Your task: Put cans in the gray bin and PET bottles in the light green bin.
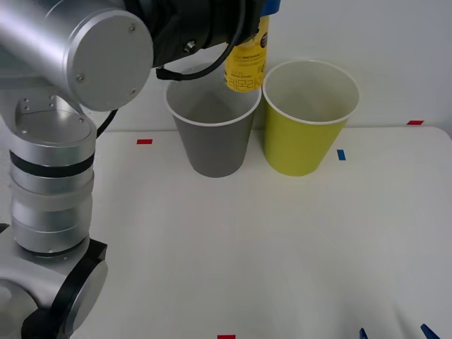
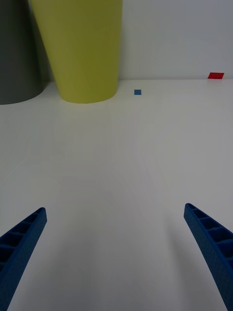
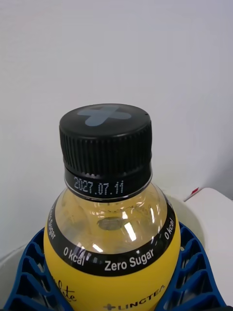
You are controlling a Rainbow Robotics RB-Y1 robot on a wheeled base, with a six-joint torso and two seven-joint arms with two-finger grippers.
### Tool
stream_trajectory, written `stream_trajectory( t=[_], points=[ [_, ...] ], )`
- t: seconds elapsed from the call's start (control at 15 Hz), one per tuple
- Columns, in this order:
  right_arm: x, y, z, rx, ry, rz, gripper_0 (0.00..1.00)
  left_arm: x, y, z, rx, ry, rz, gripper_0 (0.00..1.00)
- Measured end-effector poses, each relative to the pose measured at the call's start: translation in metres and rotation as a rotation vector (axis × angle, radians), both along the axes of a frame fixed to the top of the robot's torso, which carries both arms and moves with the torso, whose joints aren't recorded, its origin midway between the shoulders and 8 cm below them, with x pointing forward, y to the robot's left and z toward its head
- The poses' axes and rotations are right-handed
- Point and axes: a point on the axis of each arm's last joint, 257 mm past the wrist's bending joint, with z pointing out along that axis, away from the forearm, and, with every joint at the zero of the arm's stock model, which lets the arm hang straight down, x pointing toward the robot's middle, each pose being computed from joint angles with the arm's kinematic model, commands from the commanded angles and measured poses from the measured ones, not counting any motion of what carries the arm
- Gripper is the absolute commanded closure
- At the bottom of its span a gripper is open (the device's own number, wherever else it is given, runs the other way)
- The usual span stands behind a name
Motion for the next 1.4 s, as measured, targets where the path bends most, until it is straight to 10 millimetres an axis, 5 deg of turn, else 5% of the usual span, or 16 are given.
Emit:
stream_trajectory(
  t=[0.67,1.13,1.4],
  points=[
    [0.000,0.000,0.000,0.000,0.000,0.000,0.01,0.062,-0.112,-0.012,-0.056,-0.010,-0.082,1.00],
    [0.000,0.000,0.000,0.000,0.000,0.000,0.01,0.107,-0.116,-0.027,-0.098,-0.077,-0.045,1.00],
    [0.000,0.000,0.000,0.000,0.000,0.000,0.01,0.113,-0.115,-0.031,-0.097,-0.087,-0.038,1.00]
  ],
)
